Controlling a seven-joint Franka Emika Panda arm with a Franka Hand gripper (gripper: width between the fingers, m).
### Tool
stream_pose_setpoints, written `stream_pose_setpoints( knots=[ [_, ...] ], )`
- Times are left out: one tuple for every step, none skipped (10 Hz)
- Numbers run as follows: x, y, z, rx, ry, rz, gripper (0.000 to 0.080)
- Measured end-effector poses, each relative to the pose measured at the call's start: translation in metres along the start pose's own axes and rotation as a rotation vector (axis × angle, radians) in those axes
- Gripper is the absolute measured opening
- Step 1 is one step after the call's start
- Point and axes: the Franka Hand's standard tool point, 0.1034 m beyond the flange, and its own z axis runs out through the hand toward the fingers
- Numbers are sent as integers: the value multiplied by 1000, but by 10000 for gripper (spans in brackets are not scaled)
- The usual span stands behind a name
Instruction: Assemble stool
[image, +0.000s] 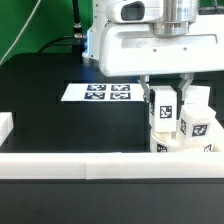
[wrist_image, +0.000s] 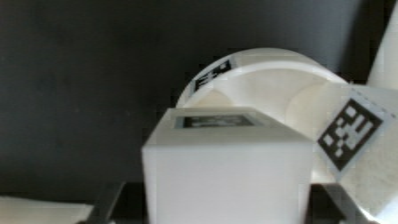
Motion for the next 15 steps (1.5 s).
stream_pose_setpoints(
  knots=[
    [0,0,0,5,0,54,338],
    [0,0,0,9,-1,116,338],
    [0,0,0,15,-2,162,338],
    [-1,-1,1,34,3,334,338],
    [-1,-5,1,44,5,462,338],
    [-2,-9,1,55,2,580,338],
    [-3,-10,1,67,2,727,338],
    [-5,-12,1,80,3,875,338],
    [-6,-14,2,87,-2,988,338],
    [-6,-15,2,95,-8,1074,338],
    [-6,-15,2,100,-12,1118,338],
    [-6,-16,2,108,-19,1186,338],
    [-6,-16,2,114,-25,1245,338],
    [-6,-17,2,119,-29,1274,338],
    [-6,-18,2,128,-38,1356,338]
  ],
)
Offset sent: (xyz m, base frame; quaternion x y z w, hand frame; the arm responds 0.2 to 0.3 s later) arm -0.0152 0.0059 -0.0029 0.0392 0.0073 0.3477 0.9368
